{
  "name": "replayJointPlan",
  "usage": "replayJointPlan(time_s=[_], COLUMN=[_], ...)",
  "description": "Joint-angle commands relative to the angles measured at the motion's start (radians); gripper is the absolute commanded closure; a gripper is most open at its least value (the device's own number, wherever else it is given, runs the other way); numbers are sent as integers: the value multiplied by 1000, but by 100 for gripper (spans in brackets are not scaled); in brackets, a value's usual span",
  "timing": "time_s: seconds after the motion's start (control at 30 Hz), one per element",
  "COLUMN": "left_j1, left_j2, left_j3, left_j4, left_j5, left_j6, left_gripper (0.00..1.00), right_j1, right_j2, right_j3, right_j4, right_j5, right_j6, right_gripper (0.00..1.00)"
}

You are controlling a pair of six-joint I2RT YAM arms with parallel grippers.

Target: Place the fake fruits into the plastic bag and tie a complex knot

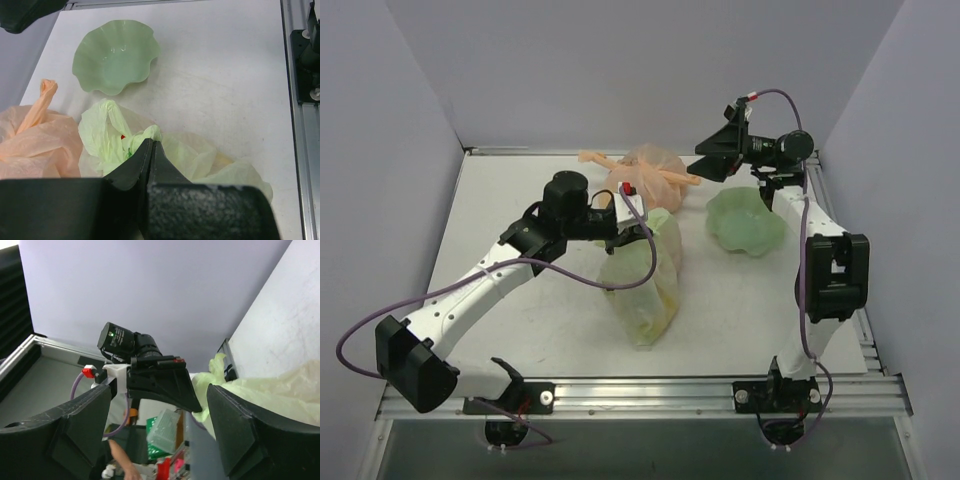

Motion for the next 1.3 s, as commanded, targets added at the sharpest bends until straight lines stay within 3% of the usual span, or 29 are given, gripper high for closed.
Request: replayJointPlan(time_s=[0.0,0.07,0.1,0.13,0.23,0.27,0.3,0.33,0.37,0.5,0.67,0.7,0.8,1.03,1.27], left_j1=[13,13,13,13,13,16,14,17,20,34,74,79,89,94,96], left_j2=[3,10,15,16,23,27,30,32,36,50,81,84,108,99,102], left_j3=[56,71,80,85,105,108,116,119,120,128,156,157,171,151,149], left_j4=[51,45,40,28,13,13,13,10,11,23,49,57,85,140,155], left_j5=[52,47,47,44,29,28,31,40,49,73,132,141,193,253,270], left_j6=[-57,-72,-75,-78,-95,-108,-135,-147,-161,-256,-335,-350,-401,-460,-483], left_gripper=[100,100,100,100,100,100,100,100,100,100,100,100,100,100,100], right_j1=[11,8,-2,-14,-52,-64,-71,-62,-49,-25,70,101,178,267,369], right_j2=[-22,-103,-137,-198,-287,-351,-378,-404,-459,-605,-675,-677,-684,-721,-735], right_j3=[-41,-130,-140,-135,-94,-66,-5,17,11,-132,-206,-210,-259,-446,-500], right_j4=[95,-250,-733,-940,-1234,-1369,-1621,-1728,-1782,-1752,-1703,-1685,-1567,-1088,-944], right_j5=[-176,-86,-35,14,129,184,288,359,429,574,508,514,508,519,576], right_j6=[78,-203,-344,-625,-877,-1197,-1389,-1573,-1872,-2199,-2387,-2416,-2385,-2207,-2179], right_gripper=[17,15,12,9,4,2,0,0,0,0,1,12,31,38,38])
